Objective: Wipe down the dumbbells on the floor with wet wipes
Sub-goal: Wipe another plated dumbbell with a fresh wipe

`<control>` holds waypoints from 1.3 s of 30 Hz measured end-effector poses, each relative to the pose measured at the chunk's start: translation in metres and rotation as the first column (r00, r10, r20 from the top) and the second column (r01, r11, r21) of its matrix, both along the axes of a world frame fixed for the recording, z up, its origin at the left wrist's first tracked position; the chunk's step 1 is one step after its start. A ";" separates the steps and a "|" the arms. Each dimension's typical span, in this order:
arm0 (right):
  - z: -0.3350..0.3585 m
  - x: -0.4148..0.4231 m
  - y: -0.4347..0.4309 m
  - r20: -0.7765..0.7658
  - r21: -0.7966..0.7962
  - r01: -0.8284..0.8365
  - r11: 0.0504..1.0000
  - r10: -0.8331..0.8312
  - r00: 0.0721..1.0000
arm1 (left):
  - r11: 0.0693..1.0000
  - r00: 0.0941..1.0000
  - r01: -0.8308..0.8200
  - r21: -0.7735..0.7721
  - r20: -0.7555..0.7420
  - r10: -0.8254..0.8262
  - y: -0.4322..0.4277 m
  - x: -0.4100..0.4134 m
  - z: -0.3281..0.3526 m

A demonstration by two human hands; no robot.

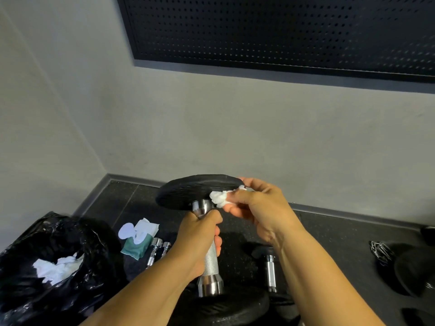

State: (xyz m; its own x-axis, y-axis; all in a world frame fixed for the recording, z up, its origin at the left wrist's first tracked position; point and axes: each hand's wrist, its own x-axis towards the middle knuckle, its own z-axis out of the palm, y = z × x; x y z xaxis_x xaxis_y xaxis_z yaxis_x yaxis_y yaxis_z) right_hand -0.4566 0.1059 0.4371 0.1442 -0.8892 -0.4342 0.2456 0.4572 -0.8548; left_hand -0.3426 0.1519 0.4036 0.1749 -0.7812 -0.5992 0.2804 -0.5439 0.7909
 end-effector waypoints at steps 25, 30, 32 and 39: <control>-0.025 0.006 0.006 -0.048 -0.131 0.207 0.969 -0.215 0.975 | 0.995 0.971 0.071 0.069 -0.234 -0.053 0.000 0.003 0.017; -0.010 0.008 0.013 -0.208 -0.342 0.216 0.915 -0.298 0.932 | 0.997 0.997 0.052 -0.060 0.066 -0.048 -0.001 -0.006 0.012; -0.009 0.007 0.012 -0.184 -0.316 0.210 0.925 -0.277 0.943 | 0.996 0.993 0.044 -0.077 0.113 -0.035 -0.002 -0.005 0.013; -0.042 0.004 0.001 0.016 -0.130 0.084 0.988 -0.083 0.996 | 0.976 0.979 0.205 -0.075 0.017 -0.205 0.005 -0.003 0.021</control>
